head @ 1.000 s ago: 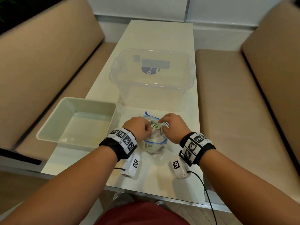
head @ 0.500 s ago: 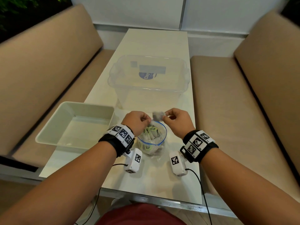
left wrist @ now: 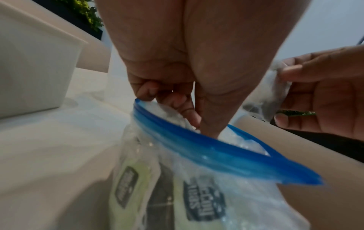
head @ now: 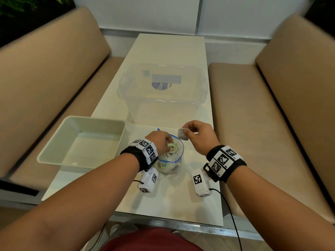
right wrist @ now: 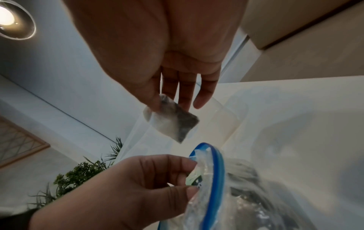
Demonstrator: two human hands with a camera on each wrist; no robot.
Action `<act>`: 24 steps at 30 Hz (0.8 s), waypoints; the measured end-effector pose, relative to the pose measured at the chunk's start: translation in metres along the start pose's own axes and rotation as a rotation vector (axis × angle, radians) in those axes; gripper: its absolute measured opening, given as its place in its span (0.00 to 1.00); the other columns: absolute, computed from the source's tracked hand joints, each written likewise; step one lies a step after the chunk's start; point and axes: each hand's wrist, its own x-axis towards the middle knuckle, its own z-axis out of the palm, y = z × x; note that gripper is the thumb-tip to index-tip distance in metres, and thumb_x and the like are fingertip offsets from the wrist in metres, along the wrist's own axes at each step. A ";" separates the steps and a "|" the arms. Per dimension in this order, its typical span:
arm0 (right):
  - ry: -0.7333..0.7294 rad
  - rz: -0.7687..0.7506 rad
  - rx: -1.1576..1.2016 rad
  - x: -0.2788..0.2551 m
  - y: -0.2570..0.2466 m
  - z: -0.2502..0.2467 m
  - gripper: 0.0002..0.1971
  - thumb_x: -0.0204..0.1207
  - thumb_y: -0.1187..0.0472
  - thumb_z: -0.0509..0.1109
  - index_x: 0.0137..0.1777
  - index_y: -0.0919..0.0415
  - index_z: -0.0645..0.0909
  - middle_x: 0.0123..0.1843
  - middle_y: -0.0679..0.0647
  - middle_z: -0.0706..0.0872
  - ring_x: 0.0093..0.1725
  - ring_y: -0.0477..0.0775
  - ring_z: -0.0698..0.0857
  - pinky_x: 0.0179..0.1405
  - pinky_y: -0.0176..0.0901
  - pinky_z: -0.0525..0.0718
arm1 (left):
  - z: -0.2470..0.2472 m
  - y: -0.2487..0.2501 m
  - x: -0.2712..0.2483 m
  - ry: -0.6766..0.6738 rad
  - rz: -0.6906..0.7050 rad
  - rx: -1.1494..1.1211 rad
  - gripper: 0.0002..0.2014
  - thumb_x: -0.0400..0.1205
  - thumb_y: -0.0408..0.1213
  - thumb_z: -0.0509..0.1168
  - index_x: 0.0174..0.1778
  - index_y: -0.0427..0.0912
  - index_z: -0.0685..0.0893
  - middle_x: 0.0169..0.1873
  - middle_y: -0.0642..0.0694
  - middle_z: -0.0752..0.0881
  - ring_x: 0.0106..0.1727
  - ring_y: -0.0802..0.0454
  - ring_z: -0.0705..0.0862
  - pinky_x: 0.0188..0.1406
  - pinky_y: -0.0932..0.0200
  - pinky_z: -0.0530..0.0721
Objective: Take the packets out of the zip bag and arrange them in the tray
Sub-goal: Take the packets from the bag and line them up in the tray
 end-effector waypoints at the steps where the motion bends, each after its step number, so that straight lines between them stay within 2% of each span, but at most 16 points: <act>1: -0.002 -0.003 -0.005 0.001 -0.001 0.001 0.06 0.80 0.64 0.70 0.44 0.53 0.85 0.43 0.50 0.89 0.43 0.46 0.83 0.43 0.32 0.80 | -0.001 -0.001 0.000 -0.001 0.006 0.013 0.14 0.77 0.43 0.74 0.58 0.48 0.86 0.52 0.52 0.87 0.55 0.52 0.85 0.53 0.61 0.80; 4: 0.006 0.011 -0.007 0.005 -0.004 0.003 0.07 0.82 0.66 0.66 0.46 0.54 0.83 0.45 0.53 0.88 0.43 0.49 0.83 0.41 0.33 0.79 | -0.008 -0.006 -0.003 0.024 0.033 0.011 0.10 0.76 0.43 0.75 0.52 0.50 0.89 0.50 0.52 0.88 0.53 0.52 0.85 0.53 0.60 0.81; 6: 0.023 0.020 -0.013 0.008 -0.005 0.007 0.08 0.84 0.66 0.63 0.46 0.54 0.80 0.45 0.52 0.86 0.42 0.50 0.82 0.39 0.35 0.78 | -0.019 -0.009 -0.009 0.090 0.081 -0.045 0.07 0.75 0.45 0.75 0.48 0.50 0.90 0.47 0.52 0.86 0.50 0.53 0.84 0.49 0.62 0.77; 7: 0.035 0.025 -0.006 0.010 -0.005 0.009 0.08 0.84 0.65 0.61 0.46 0.53 0.78 0.45 0.52 0.86 0.42 0.51 0.82 0.40 0.38 0.80 | -0.027 -0.011 -0.013 0.126 0.104 -0.084 0.07 0.76 0.45 0.75 0.47 0.50 0.90 0.45 0.53 0.85 0.46 0.56 0.82 0.48 0.63 0.74; 9: 0.050 0.046 0.041 0.012 -0.009 0.014 0.10 0.85 0.66 0.56 0.47 0.53 0.75 0.43 0.54 0.84 0.40 0.54 0.83 0.44 0.50 0.86 | -0.046 -0.014 -0.019 0.177 0.152 -0.149 0.06 0.77 0.46 0.74 0.46 0.51 0.90 0.41 0.56 0.84 0.37 0.65 0.78 0.44 0.64 0.71; 12: 0.057 0.094 0.085 0.016 -0.022 0.024 0.12 0.84 0.68 0.52 0.47 0.55 0.74 0.36 0.54 0.78 0.33 0.53 0.77 0.41 0.57 0.83 | -0.074 -0.019 -0.028 0.254 0.206 -0.210 0.05 0.78 0.45 0.73 0.47 0.50 0.91 0.34 0.60 0.84 0.34 0.69 0.77 0.42 0.65 0.71; 15: 0.030 0.104 0.222 0.019 -0.043 0.034 0.10 0.77 0.66 0.56 0.44 0.55 0.79 0.32 0.50 0.74 0.31 0.52 0.71 0.37 0.52 0.74 | -0.102 -0.027 -0.035 0.319 0.217 -0.230 0.05 0.77 0.44 0.74 0.47 0.50 0.91 0.32 0.61 0.83 0.34 0.68 0.77 0.41 0.64 0.72; 18: -0.071 -0.004 0.173 0.021 -0.067 0.049 0.05 0.75 0.57 0.70 0.49 0.51 0.84 0.34 0.49 0.75 0.32 0.48 0.72 0.37 0.44 0.74 | -0.127 -0.036 -0.044 0.340 0.267 -0.197 0.06 0.77 0.44 0.75 0.48 0.50 0.92 0.35 0.56 0.86 0.37 0.63 0.79 0.44 0.62 0.75; 19: -0.103 -0.060 0.130 0.021 -0.076 0.056 0.05 0.75 0.55 0.75 0.50 0.50 0.85 0.35 0.49 0.76 0.32 0.47 0.72 0.36 0.42 0.75 | -0.134 -0.039 -0.048 0.347 0.284 -0.197 0.06 0.76 0.44 0.75 0.48 0.50 0.92 0.35 0.56 0.86 0.36 0.64 0.79 0.43 0.64 0.75; 20: -0.122 -0.106 0.091 0.021 -0.084 0.063 0.05 0.74 0.54 0.77 0.48 0.50 0.85 0.35 0.48 0.78 0.32 0.47 0.74 0.37 0.43 0.76 | -0.140 -0.044 -0.052 0.355 0.298 -0.204 0.06 0.76 0.44 0.75 0.47 0.50 0.92 0.35 0.56 0.87 0.35 0.67 0.79 0.41 0.69 0.73; 22: -0.111 -0.155 0.058 0.026 -0.099 0.080 0.04 0.76 0.53 0.77 0.44 0.52 0.86 0.39 0.51 0.84 0.37 0.52 0.80 0.42 0.52 0.81 | -0.150 -0.056 -0.058 0.375 0.308 -0.244 0.06 0.75 0.43 0.76 0.47 0.50 0.91 0.36 0.56 0.87 0.31 0.74 0.77 0.33 0.79 0.68; 24: -0.080 -0.156 0.078 0.032 -0.111 0.096 0.08 0.76 0.51 0.76 0.45 0.55 0.87 0.45 0.58 0.88 0.43 0.57 0.83 0.49 0.57 0.83 | -0.159 -0.075 -0.061 0.357 0.273 -0.282 0.09 0.73 0.45 0.78 0.47 0.51 0.90 0.38 0.56 0.89 0.30 0.77 0.77 0.30 0.79 0.69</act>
